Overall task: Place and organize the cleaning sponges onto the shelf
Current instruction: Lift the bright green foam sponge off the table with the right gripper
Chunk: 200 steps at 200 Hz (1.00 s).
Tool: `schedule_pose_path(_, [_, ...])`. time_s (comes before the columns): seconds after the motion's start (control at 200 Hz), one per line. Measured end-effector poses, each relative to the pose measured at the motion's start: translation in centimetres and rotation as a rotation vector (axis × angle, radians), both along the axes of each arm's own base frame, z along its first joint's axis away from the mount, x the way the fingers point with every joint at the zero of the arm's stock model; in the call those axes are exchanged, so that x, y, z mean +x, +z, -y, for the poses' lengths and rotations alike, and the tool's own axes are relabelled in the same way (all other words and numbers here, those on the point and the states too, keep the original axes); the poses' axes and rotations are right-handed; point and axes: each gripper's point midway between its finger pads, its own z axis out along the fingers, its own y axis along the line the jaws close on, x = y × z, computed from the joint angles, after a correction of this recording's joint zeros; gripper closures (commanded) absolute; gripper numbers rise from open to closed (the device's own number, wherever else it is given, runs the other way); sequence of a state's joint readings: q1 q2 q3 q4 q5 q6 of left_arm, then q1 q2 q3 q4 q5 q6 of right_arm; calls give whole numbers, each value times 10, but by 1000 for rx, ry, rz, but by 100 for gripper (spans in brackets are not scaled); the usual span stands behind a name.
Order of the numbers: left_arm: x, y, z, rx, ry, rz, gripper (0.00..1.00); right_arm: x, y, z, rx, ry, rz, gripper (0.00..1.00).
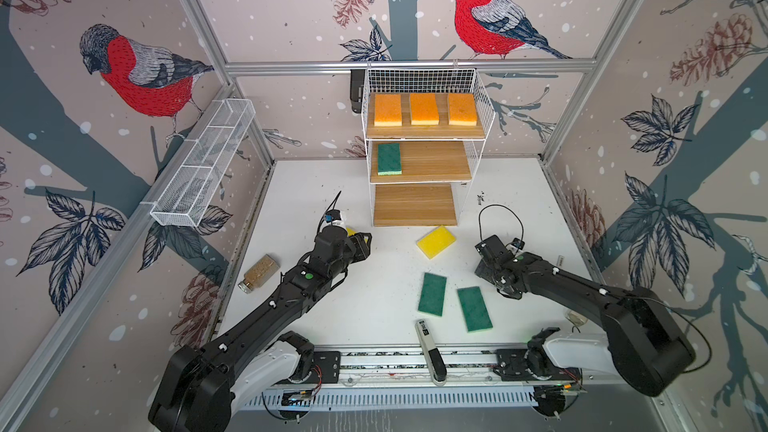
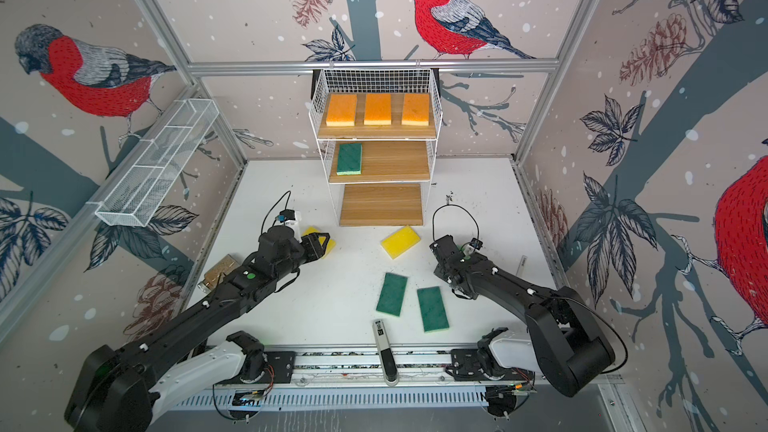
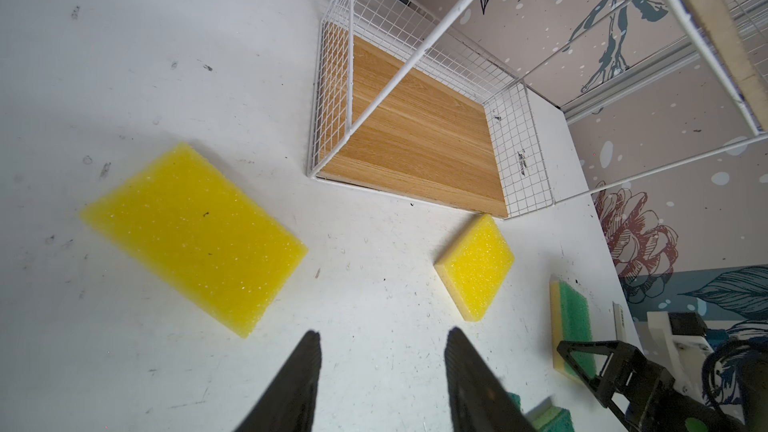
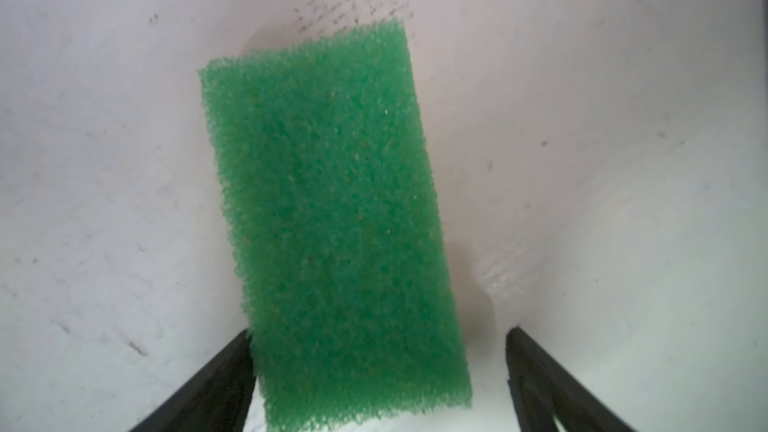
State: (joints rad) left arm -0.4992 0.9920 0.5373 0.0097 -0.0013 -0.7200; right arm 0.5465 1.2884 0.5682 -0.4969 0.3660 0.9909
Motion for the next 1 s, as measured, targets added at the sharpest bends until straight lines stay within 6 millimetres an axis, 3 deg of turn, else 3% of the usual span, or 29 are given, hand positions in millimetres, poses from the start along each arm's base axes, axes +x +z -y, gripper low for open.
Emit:
schedule_pose_path(0.441, [-4, -2, -3, -32, 22, -13, 51, 1, -10, -2, -23, 71, -19, 15])
schedule_pose_path(0.766, [-6, 5, -5, -56, 37, 0, 53, 9, -10, -9, -22, 118, 13, 30])
schedule_pose_path(1.001, [-7, 8, -9, -51, 52, 10, 53, 3, -10, -11, -22, 141, 6, 31])
